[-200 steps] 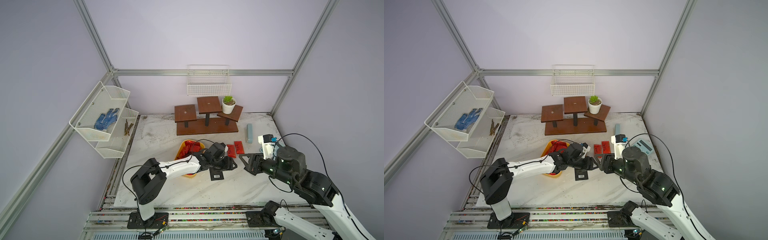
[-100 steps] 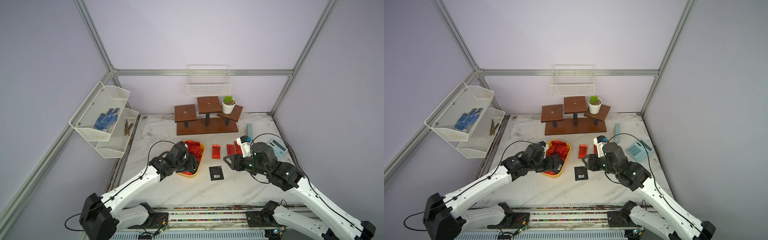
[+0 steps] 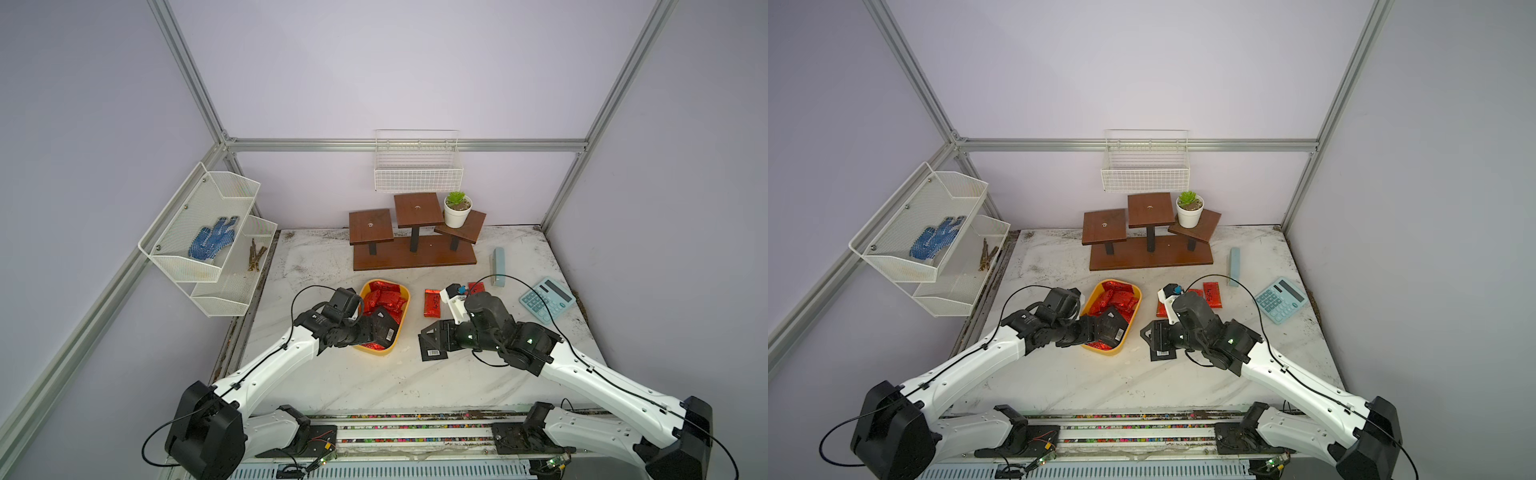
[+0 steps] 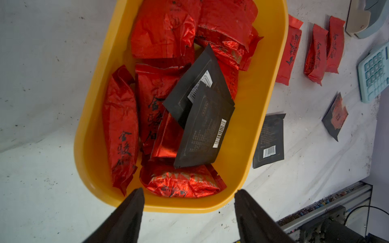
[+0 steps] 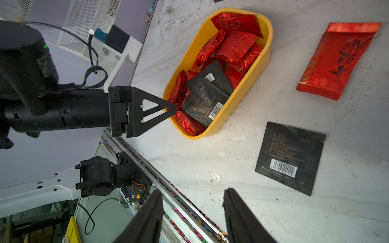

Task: Take the tea bags out of the storage box
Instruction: Pick up the tea bag from the storage box.

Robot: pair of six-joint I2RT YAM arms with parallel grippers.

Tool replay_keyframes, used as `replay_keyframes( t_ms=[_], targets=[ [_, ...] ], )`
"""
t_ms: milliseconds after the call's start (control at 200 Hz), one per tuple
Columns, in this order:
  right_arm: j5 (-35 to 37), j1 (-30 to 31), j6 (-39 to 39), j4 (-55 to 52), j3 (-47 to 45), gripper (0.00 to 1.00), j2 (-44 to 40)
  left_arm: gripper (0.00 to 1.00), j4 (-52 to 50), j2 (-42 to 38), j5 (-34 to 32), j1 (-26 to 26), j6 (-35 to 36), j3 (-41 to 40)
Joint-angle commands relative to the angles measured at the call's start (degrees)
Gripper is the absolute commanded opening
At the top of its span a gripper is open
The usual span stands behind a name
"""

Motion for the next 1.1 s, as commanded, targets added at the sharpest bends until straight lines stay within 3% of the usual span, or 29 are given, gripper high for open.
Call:
replay_keyframes(
  t_ms=[0,520,760,875,1095],
  targets=[
    [1.2,0.2,0.1,1.8,-0.2,0.52,-0.6,0.7,1.6,1.5,2.0,0.5,4.0,2.0],
    [3.3,0.2,-0.3,-1.0,-1.0,0.53,-4.3,0.57,6.3,11.3,5.7,0.4,4.7,4.1],
    [4.5,0.2,-0.5,-1.8,-1.4,0.53,-5.3,0.37,7.5,14.0,7.5,0.4,4.7,4.7],
    [4.8,0.2,-0.7,-2.2,-1.4,0.53,-5.7,0.22,7.4,14.4,8.2,0.4,4.6,5.2],
    [5.9,0.1,-1.3,-3.1,-1.7,0.53,-7.1,0.03,4.1,10.7,8.2,0.3,3.2,7.3]
  ],
)
